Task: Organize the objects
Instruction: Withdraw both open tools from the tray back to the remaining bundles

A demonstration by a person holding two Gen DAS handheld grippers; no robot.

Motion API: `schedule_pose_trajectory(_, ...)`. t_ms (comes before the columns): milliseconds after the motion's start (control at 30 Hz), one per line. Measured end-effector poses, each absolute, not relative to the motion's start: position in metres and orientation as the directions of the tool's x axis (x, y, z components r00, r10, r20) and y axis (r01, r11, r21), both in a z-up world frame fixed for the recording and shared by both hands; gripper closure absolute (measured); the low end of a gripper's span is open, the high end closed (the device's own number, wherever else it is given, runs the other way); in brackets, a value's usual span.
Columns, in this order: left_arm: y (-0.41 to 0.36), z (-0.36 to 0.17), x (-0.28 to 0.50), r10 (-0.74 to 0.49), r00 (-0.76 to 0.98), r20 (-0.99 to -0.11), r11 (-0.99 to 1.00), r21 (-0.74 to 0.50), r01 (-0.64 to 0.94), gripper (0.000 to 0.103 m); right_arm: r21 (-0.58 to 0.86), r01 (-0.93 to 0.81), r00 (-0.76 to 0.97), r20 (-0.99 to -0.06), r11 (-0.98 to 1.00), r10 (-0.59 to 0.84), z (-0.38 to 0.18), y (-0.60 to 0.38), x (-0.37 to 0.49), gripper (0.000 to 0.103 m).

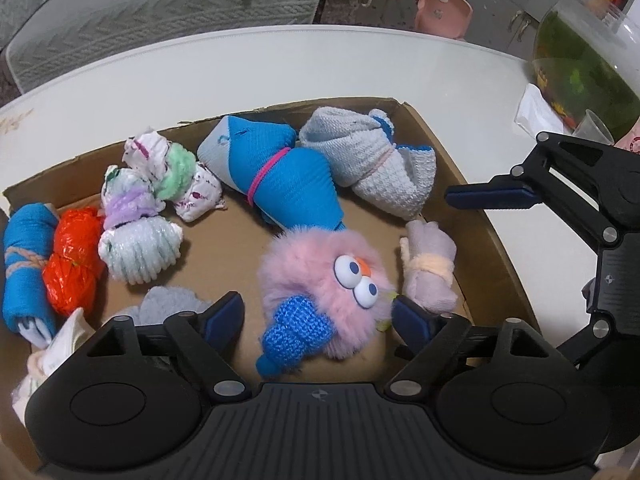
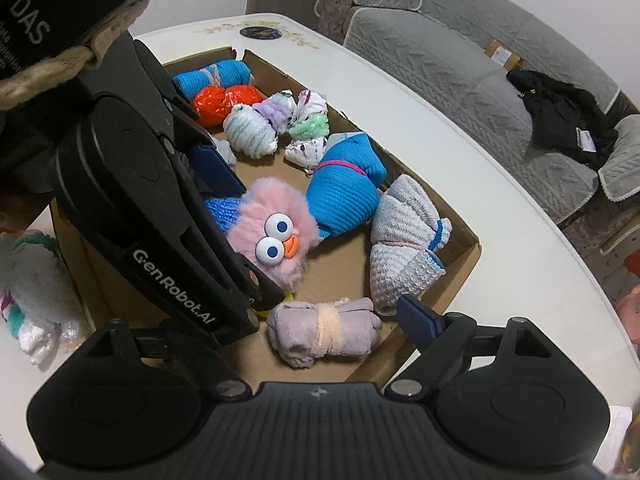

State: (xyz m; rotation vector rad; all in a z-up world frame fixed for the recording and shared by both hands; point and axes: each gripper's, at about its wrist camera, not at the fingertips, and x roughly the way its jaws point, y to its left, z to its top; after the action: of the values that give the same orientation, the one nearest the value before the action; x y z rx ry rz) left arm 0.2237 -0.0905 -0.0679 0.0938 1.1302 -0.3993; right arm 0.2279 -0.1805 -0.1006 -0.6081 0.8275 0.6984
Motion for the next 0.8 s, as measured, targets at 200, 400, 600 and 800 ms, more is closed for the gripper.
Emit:
schedule_pose_trajectory(200,-0.087,-0.061,0.219,-0.283,0.343,-0.896,0.925,-0.160,0.344,0.016,-0.218,-0.742,0.501,-0.808,0.634,0.309,-0.094,-0.183,0.223,0.011)
schedule_pose_trajectory(400,-0.081,-0.048,0.208,-0.311,0.353,-0.882,0.919,-0.185,0.348,0.016,-0.217,-0.728,0.510,-0.805,0.650,0.303,-0.089,-0.188,0.219,0.011)
schedule_pose_trajectory(600,-0.076,-0.035,0.195,-0.331,0.375,-0.866,0.915,-0.197,0.353,0.016,-0.209,-0.713,0.523,-0.795,0.669,0.309,-0.085,-0.192,0.213,0.011)
schedule_pose_trajectory(800,-0.062,-0.025,0.179,-0.342,0.392,-0.854,0.916,-0.211,0.341,0.016,-0.209,-0.700,0.539,-0.782,0.683,0.313,-0.077,-0.193,0.204,0.009)
